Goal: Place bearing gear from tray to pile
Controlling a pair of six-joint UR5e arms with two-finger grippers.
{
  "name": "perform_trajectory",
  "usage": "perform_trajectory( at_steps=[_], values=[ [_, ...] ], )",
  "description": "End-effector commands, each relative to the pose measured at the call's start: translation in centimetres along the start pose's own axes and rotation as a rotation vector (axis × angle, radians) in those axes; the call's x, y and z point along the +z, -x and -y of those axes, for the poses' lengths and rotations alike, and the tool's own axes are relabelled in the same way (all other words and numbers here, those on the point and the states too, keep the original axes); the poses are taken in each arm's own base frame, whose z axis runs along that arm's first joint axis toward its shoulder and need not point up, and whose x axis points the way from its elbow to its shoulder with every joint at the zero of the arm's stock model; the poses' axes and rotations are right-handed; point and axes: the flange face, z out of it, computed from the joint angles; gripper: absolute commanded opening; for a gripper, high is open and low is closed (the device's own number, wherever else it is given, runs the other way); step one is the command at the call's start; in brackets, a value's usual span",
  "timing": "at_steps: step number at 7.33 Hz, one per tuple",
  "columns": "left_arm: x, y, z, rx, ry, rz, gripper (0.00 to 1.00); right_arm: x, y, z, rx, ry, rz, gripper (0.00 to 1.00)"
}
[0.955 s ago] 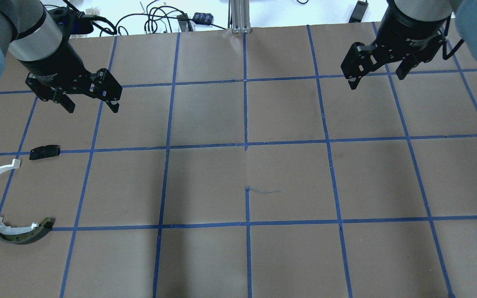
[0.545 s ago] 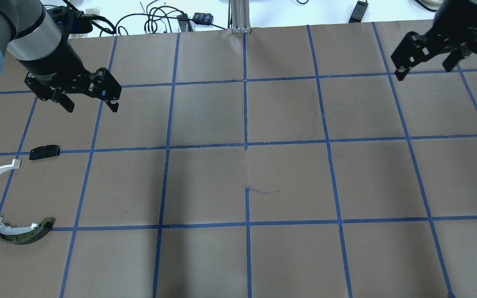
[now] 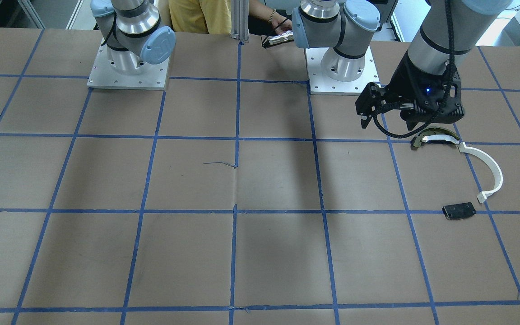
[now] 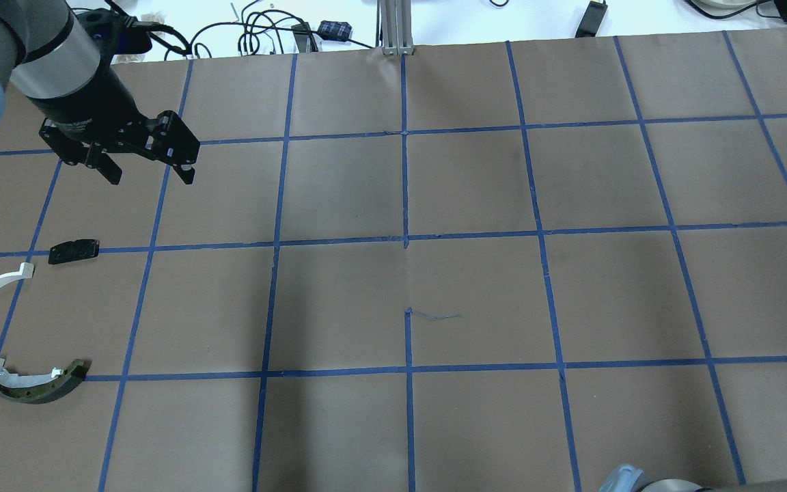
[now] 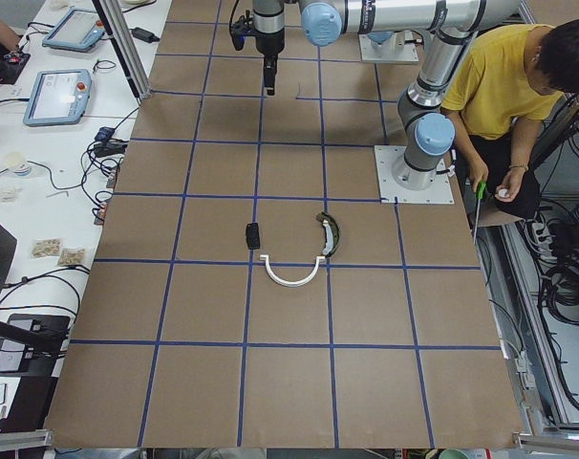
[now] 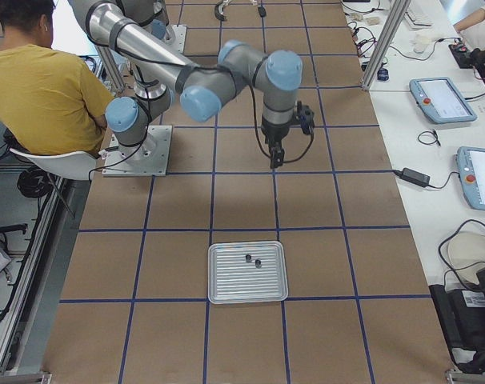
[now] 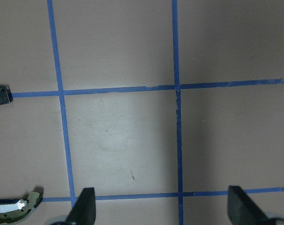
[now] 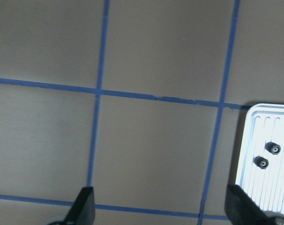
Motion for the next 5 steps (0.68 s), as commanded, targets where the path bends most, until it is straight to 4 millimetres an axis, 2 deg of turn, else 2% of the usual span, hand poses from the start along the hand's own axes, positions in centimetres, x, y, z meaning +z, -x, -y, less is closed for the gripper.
perform_trajectory(
  at_steps=[1,2,3,4,5],
  values=[
    [0.0,0.0,0.0,0.000,0.000,0.000,1.00,9.6,-10.8,-3.1,0.072,0.005,0.072,1.00],
    [0.0,0.1,0.0,-0.001,-0.002,0.000,1.00,13.3,-13.3,-2.7,0.027,-0.016,0.044,1.00],
    [0.0,0.0,0.0,0.000,-0.002,0.000,1.00,16.5,-16.2,-3.3,0.021,-0.037,0.009,1.00],
    [0.0,0.1,0.0,-0.001,-0.002,0.000,1.00,18.6,-17.1,-3.1,0.000,-0.042,0.000,1.00],
    [0.0,0.0,0.0,0.000,-0.002,0.000,1.00,19.8,-17.3,-3.1,-0.039,-0.035,0.009,0.96]
  ],
)
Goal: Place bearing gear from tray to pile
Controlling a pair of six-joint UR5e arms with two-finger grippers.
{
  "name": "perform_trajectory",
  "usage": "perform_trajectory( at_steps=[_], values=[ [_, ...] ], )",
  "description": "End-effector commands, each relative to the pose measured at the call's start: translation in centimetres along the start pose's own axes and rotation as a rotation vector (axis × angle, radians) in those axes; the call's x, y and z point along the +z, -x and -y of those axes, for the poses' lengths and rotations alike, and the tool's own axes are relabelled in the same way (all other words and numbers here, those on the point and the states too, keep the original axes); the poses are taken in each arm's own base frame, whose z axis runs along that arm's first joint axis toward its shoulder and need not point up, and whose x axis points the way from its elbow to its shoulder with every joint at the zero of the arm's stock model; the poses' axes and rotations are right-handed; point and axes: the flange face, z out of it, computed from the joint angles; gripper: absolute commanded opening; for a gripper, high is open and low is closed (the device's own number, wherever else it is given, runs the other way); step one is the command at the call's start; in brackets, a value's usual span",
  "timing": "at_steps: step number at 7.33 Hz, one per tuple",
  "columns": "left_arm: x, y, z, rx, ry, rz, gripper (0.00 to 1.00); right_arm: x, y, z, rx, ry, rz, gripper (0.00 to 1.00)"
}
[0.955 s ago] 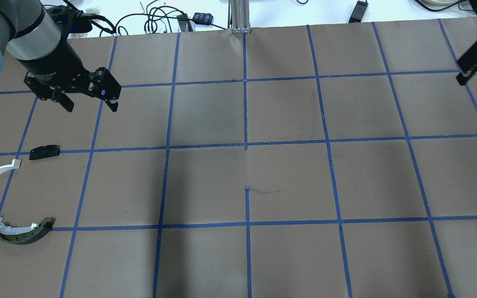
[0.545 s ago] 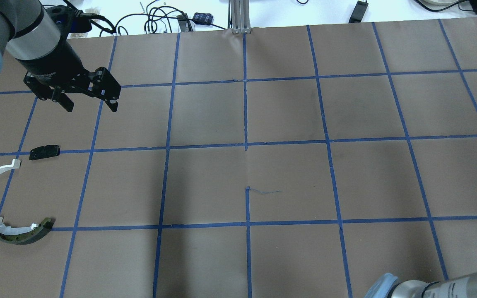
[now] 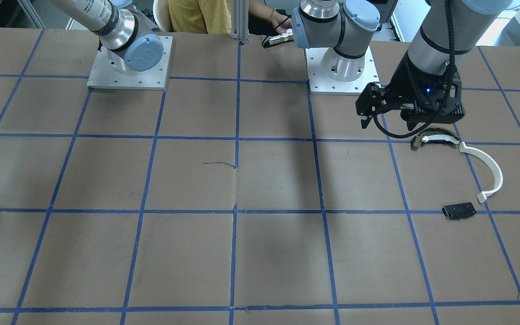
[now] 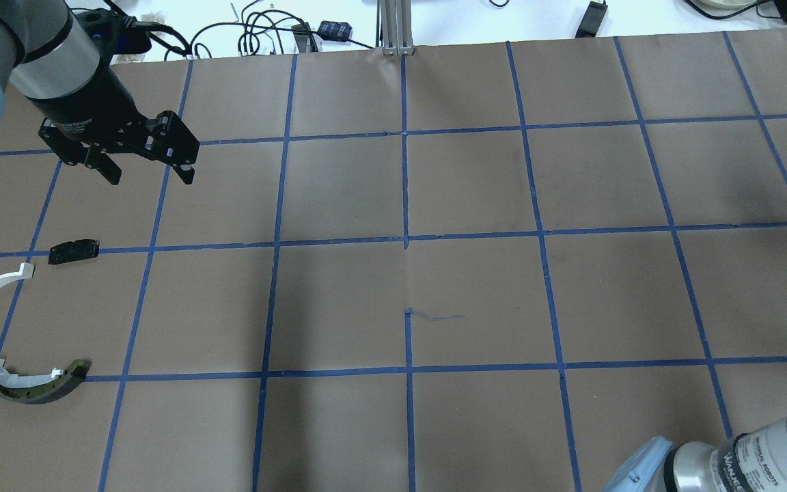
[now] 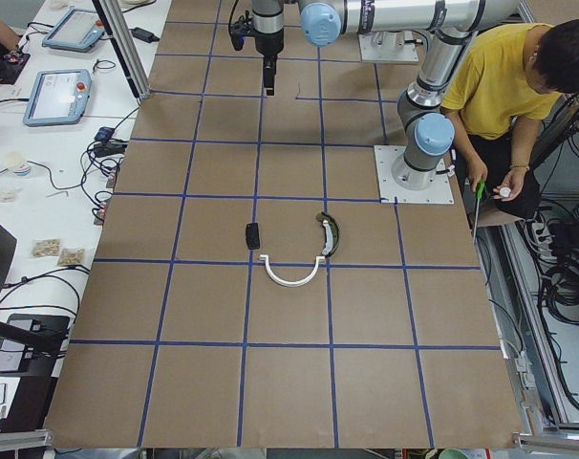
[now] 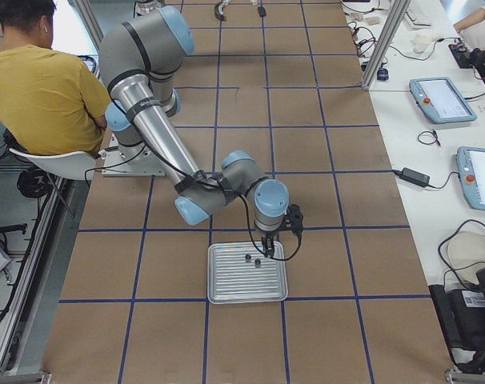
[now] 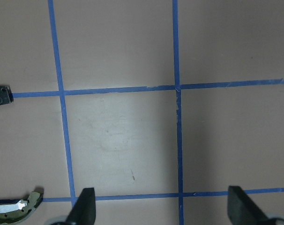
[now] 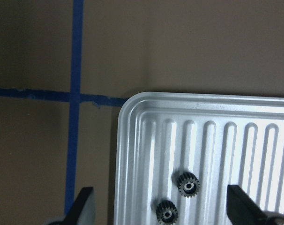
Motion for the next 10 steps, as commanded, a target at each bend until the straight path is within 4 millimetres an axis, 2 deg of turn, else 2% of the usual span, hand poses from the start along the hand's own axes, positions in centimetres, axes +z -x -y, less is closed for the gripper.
perform_trajectory(
  at_steps=[1,2,3,4,8,10],
  values=[
    [0.1,0.0,0.0,0.001,0.003,0.001,1.00,2.7,-0.9,-0.3,-0.053,0.017,0.007,0.93],
    [0.1,0.0,0.0,-0.001,0.003,0.001,1.00,2.9,-1.0,-0.4,-0.056,0.028,0.006,0.89],
    [0.1,0.0,0.0,-0.001,0.001,0.000,1.00,3.6,-1.2,-0.8,-0.083,0.055,0.005,0.73],
    [0.2,0.0,-0.1,0.001,0.006,0.001,1.00,4.5,-1.6,-1.2,-0.093,0.101,-0.008,0.68],
    [0.2,-0.1,0.1,0.001,0.000,-0.009,1.00,5.3,-1.8,-1.3,-0.090,0.104,-0.003,0.70],
    [0.4,-0.1,0.0,0.001,0.005,-0.004,1.00,5.1,-2.1,-1.1,-0.090,0.099,-0.010,0.52]
  ],
)
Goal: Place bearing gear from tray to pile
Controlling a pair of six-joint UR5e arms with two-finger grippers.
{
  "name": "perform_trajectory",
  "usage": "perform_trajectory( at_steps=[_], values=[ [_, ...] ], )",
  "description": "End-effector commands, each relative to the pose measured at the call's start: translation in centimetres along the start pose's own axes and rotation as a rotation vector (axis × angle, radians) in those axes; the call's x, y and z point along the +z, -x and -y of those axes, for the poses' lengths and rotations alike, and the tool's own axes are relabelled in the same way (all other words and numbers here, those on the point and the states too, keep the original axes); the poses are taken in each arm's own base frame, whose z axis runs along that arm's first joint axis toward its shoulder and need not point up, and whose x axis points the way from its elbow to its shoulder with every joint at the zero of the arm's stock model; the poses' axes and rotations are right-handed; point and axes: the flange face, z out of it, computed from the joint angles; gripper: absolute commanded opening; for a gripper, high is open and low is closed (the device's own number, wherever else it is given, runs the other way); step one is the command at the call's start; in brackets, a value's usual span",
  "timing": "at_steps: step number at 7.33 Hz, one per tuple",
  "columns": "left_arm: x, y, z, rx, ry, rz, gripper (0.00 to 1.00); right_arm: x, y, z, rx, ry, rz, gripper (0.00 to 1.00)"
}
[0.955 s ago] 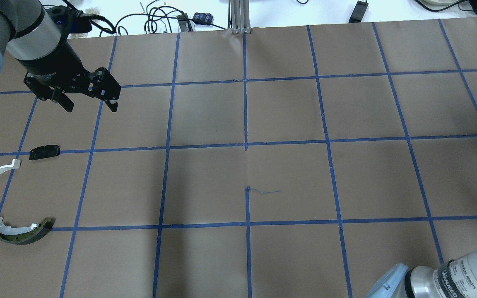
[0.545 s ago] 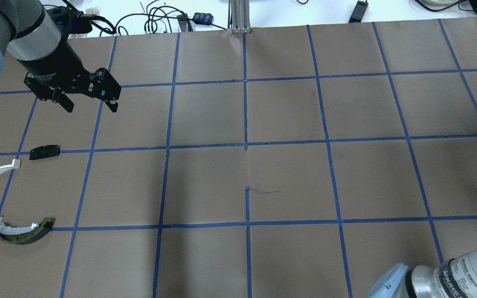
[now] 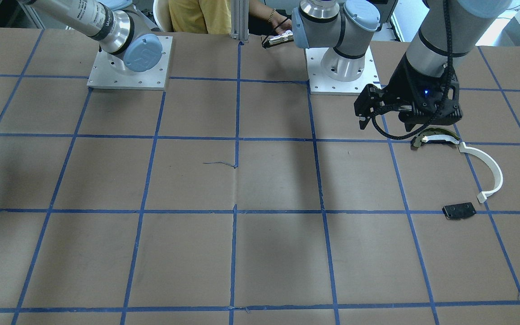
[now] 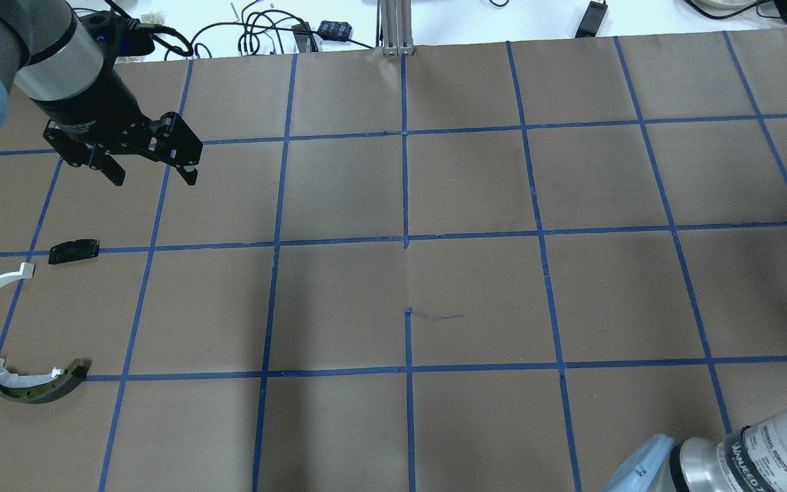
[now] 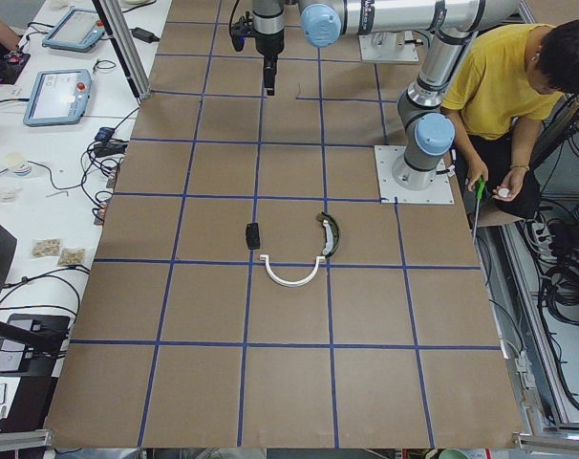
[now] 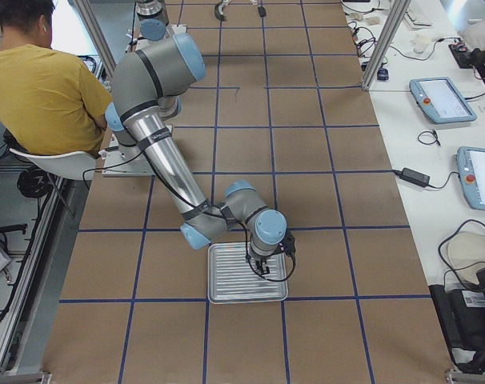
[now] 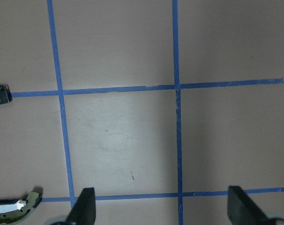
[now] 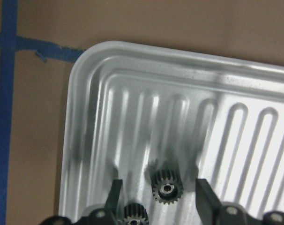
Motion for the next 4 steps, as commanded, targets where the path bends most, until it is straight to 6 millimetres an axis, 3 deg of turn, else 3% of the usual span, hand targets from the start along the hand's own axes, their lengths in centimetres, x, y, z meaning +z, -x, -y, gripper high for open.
perform_trajectory(
  at_steps=[1,2,4],
  values=[
    [0.23,-0.03,0.02,0.001,0.005,0.000,1.00,0.03,-0.05,0.04,0.001,-0.002,0.000,0.46],
    [0.23,0.06,0.03,-0.001,0.005,0.002,1.00,0.23,0.08,-0.03,0.001,0.002,0.003,0.30],
    [0.36,-0.18,0.14,0.002,0.005,-0.009,1.00,0.30,0.13,-0.03,0.001,0.001,0.005,0.15]
  ],
)
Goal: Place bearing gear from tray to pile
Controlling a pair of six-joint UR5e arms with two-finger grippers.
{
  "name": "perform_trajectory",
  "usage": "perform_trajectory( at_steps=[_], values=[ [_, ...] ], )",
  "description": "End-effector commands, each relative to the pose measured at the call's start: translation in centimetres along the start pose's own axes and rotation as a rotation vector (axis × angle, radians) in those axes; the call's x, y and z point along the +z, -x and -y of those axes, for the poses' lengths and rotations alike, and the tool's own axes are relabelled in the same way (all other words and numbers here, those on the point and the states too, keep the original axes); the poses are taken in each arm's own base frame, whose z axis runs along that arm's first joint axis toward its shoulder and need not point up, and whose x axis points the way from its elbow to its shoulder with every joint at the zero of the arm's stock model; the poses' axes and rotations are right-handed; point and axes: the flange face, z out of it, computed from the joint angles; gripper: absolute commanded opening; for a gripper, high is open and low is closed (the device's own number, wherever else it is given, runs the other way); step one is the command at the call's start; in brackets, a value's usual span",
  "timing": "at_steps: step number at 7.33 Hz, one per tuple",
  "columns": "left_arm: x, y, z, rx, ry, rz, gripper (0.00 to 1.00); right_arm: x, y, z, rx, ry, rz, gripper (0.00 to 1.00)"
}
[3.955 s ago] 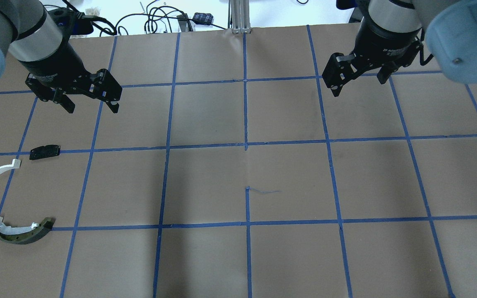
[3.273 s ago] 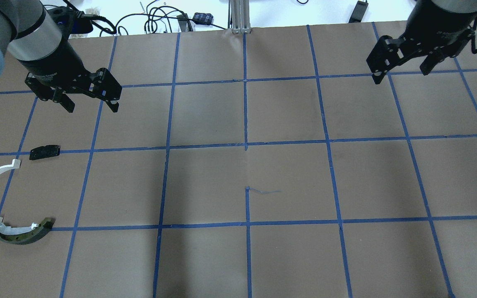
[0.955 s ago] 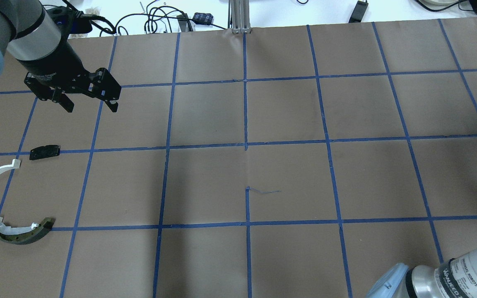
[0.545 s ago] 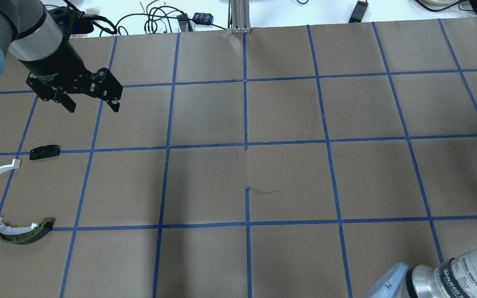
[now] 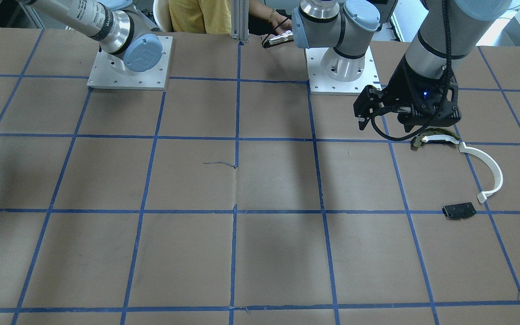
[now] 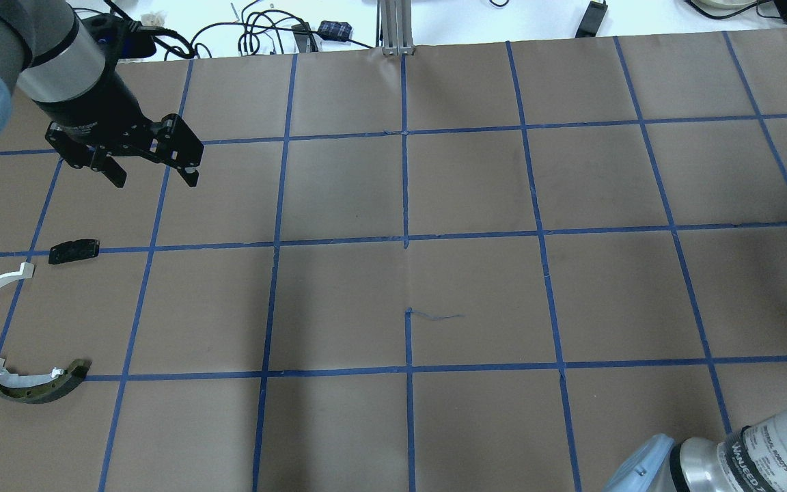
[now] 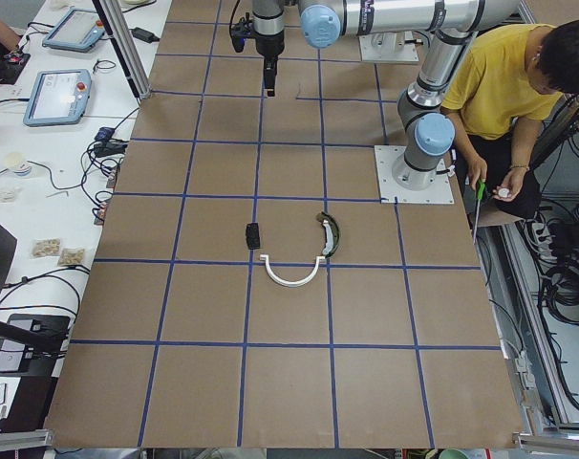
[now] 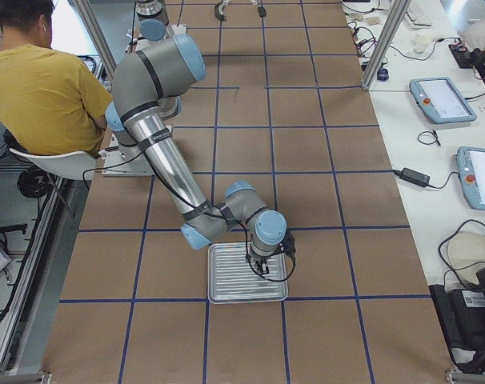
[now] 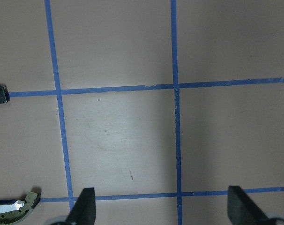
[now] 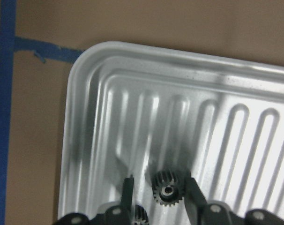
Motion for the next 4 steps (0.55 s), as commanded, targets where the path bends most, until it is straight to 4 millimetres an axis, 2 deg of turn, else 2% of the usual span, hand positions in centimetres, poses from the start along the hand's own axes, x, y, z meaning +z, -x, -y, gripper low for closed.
perform_trajectory(
  at_steps=[1,2,3,4],
  values=[
    [0.1,-0.2,0.0,0.004,0.001,-0.003,1.00,-0.2,0.0,0.0,0.000,-0.005,-0.002,0.09],
    [0.2,-0.3,0.0,0.007,0.005,-0.003,1.00,-0.8,0.0,0.0,0.007,-0.005,-0.007,0.03],
    [0.1,-0.2,0.0,0.005,0.000,-0.001,1.00,-4.0,1.0,0.4,0.000,-0.024,-0.040,0.00],
    [0.1,-0.2,0.1,0.005,0.000,0.001,1.00,-8.3,4.2,2.5,-0.005,-0.047,-0.081,0.00]
  ],
)
